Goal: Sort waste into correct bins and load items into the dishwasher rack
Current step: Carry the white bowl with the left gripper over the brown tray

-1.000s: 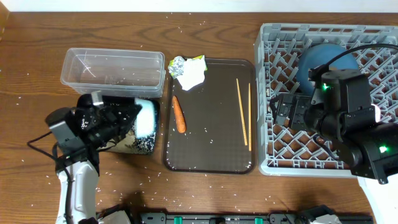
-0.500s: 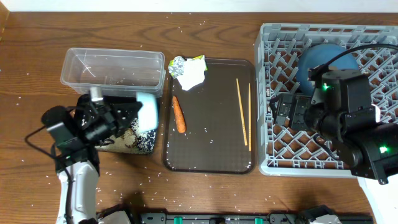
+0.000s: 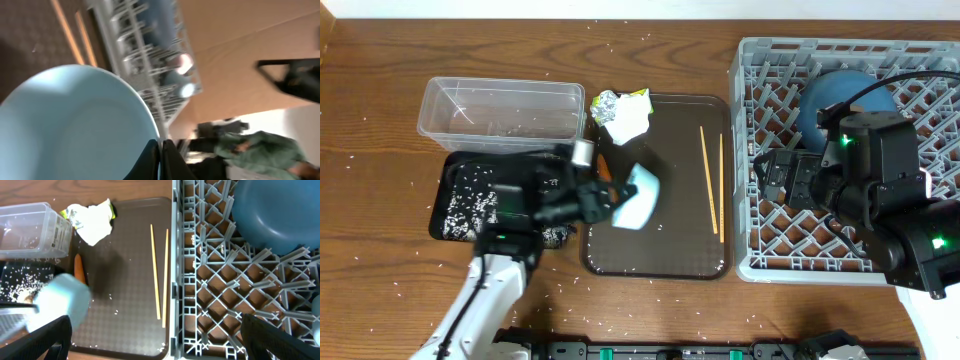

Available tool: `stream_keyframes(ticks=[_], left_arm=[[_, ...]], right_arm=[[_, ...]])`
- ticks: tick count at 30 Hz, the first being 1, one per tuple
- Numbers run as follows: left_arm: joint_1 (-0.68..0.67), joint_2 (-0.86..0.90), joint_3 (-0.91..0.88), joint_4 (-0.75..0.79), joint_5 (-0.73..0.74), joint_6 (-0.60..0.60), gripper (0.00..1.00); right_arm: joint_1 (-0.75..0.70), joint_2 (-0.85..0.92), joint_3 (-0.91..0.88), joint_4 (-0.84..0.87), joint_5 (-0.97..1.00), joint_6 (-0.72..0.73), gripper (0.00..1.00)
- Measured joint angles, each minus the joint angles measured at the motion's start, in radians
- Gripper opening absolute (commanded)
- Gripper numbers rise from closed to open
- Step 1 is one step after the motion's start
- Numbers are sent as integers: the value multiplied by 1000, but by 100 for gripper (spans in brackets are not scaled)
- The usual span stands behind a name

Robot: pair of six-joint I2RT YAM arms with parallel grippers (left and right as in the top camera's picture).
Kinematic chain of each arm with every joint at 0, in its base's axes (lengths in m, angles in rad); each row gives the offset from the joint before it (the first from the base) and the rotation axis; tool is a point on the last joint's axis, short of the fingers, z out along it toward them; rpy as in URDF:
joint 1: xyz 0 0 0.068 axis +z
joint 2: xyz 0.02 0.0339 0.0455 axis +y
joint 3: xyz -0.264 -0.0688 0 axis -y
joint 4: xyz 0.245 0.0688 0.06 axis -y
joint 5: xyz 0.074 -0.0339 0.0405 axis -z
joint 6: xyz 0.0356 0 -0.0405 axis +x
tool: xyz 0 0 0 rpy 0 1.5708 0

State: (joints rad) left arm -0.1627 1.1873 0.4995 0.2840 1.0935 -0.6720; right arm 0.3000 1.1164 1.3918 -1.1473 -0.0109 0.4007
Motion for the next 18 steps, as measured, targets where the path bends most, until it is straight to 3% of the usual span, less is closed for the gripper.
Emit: stream_keyframes(ticks=[5,10,18], left_arm=[[-155,0,0,-163,-298,94,6],[-261,0,0,-229,-546,159,6],[-405,3,0,-332,-787,255,7]], right_arm=[[0,0,0,0,0,0,99],[0,0,0,0,0,0,99],[0,0,0,0,0,0,99]])
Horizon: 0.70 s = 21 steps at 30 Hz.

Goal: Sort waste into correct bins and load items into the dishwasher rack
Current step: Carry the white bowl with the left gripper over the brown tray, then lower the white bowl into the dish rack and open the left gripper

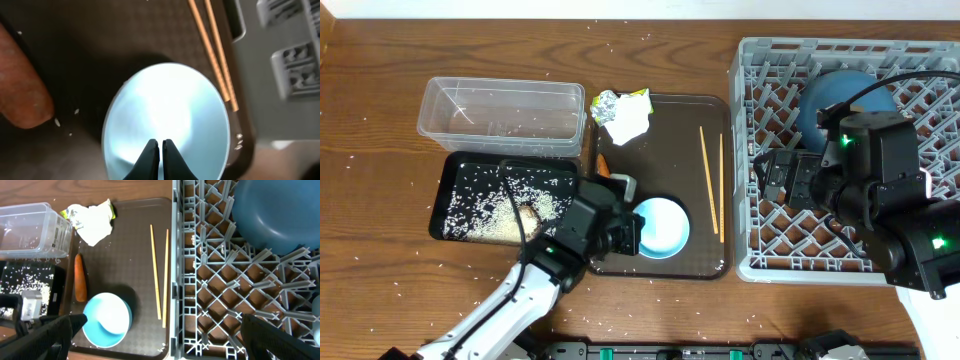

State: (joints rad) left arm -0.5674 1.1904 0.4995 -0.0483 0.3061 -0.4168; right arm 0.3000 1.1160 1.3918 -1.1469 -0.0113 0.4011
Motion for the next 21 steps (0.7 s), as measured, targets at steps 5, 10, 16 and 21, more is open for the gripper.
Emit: stream_keyframes(ticks=[5,10,16,21], left_arm=[[-65,1,55,-140,-53,87,22],[-151,3,233,-312,-132,187,45],[-247,26,286,-347,-184,251,46],[-294,151,286,-337,-202,300,46]], right_arm=[[0,0,0,4,0,0,99],[0,0,0,6,0,0,99],[0,0,0,19,0,0,99],[0,0,0,18,0,0,99]])
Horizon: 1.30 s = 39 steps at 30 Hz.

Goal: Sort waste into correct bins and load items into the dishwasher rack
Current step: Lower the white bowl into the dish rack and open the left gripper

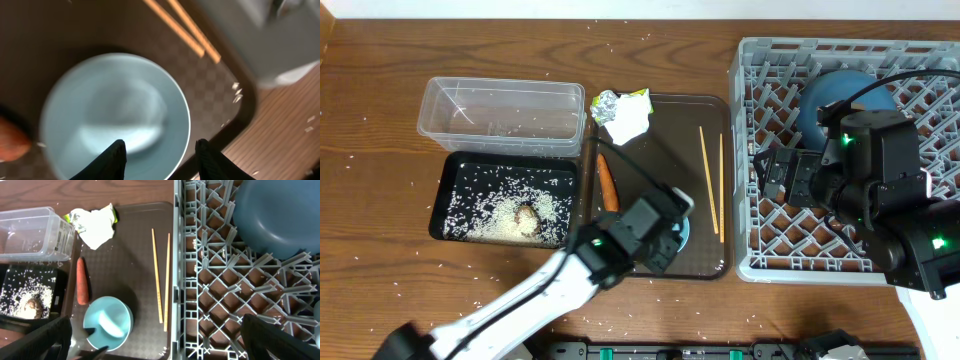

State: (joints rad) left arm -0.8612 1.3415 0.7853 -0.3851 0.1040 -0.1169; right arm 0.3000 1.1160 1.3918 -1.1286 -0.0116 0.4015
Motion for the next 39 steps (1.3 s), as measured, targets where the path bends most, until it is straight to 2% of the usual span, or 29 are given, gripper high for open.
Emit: stream_keyframes(ticks=[11,13,14,16,18,27,29,32,39], left_arm=[[-40,224,0,81,-26,57,45],[-40,243,-2,89,-29,61,35],[-40,247,-3,98,-31,62,26],[-40,248,-3,116,-35,68,14],[-40,248,-3,131,-44,69,12],[-40,291,-3,169,-82,73,13],[-40,292,-3,170,-85,74,6],[-43,291,0,174,-104,86,6],[-42,265,108,55,-72,60,6]], right_arm=[[0,0,0,0,0,0,99],[0,0,0,0,0,0,99],[0,0,0,0,0,0,99],[0,0,0,0,0,0,99],[0,0,0,-1,0,0,99],[0,-14,0,19,13,0,99],[0,-34,0,24,14,1,99],[0,-74,0,26,21,0,99],[0,-172,0,3,37,1,99]])
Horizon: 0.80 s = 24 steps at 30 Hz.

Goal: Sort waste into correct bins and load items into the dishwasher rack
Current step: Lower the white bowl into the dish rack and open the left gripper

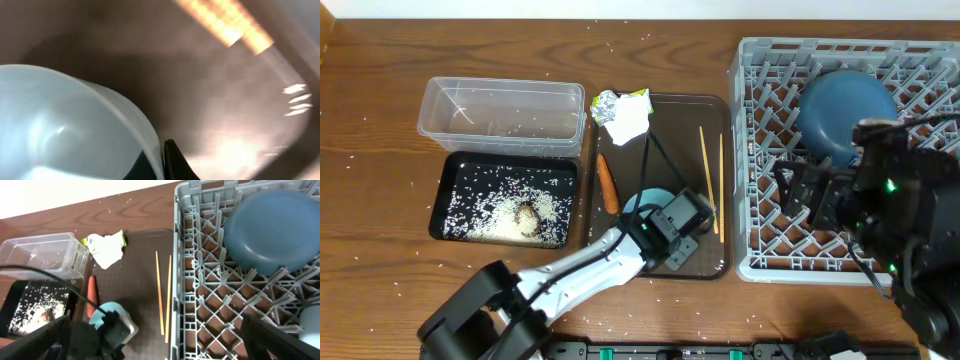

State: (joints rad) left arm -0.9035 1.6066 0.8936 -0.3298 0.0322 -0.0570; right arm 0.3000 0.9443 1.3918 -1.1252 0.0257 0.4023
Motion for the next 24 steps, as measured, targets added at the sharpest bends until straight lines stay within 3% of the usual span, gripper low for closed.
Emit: stream_keyframes(ticks=[6,13,18,24], left_arm=[[24,-99,218,17,96,-63,6],[187,-119,291,285,348,-316,6],[302,5,289,710,597,-555,6],[313,187,289,1171,748,-873,6]], right_arm=[[0,-45,0,-31,6,0,99],[0,-79,0,-86,36,3,99],[0,-102,0,-92,59,4,99],[0,-109,0,-93,65,6,99]])
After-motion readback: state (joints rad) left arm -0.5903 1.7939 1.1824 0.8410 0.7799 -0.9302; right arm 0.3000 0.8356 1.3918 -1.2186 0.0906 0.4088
